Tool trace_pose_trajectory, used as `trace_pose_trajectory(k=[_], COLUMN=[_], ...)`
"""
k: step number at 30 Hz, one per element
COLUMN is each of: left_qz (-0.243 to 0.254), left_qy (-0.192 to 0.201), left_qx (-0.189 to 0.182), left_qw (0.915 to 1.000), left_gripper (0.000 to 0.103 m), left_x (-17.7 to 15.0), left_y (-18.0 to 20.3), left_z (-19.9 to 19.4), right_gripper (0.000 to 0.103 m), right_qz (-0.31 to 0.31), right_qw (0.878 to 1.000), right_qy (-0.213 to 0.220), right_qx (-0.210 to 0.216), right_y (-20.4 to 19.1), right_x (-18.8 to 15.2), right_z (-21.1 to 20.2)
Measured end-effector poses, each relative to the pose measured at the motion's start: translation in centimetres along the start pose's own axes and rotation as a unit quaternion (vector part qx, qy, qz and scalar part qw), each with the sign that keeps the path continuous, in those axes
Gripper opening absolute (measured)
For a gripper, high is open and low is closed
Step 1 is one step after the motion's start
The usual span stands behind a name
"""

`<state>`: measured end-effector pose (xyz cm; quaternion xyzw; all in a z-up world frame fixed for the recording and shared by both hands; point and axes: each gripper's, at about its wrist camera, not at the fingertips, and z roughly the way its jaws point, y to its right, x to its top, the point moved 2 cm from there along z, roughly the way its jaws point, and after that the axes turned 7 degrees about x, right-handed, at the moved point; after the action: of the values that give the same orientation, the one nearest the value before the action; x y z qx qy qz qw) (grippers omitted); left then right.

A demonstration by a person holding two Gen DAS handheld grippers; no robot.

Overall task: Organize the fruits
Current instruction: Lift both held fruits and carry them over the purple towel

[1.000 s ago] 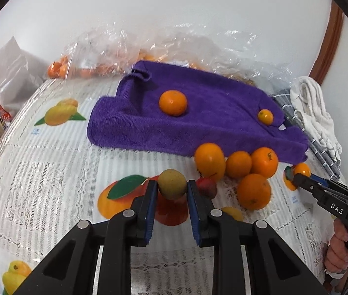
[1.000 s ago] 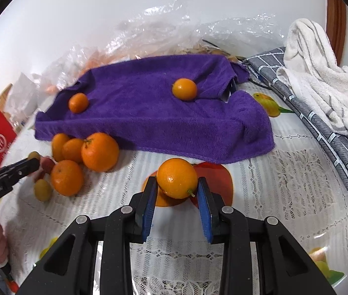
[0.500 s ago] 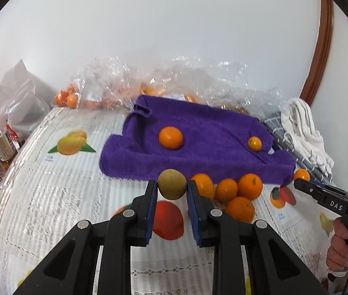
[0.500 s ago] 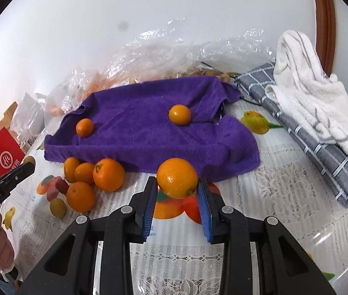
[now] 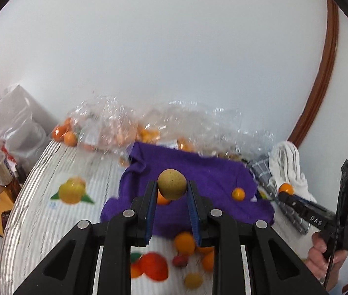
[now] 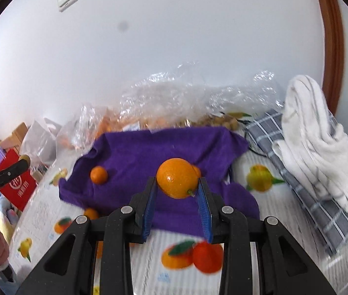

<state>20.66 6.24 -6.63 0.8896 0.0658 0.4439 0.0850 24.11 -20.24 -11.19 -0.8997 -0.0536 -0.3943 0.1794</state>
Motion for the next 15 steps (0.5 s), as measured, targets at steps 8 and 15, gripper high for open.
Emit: trace_pose_trajectory(k=[8, 15], left_qz=[0.009, 0.001], left_qy=[-0.012, -0.054], left_qx=[0.038, 0.062], left_qw=[0.9992, 0.9966], left_gripper=[0.023, 0.023], left_x=[-1.7, -4.5], left_y=[1.4, 0.2], left_z=[6.0, 9.7], right_gripper=[0.033, 0.033], right_qz=[0.014, 0.060], right_qw=[0.999, 0.995], right_qy=[-0.032, -0.079], right_qx=[-0.005, 0.016], right_y=[1.5, 3.4], right_x=[0.0, -1.8], right_z=[4.3, 7.4])
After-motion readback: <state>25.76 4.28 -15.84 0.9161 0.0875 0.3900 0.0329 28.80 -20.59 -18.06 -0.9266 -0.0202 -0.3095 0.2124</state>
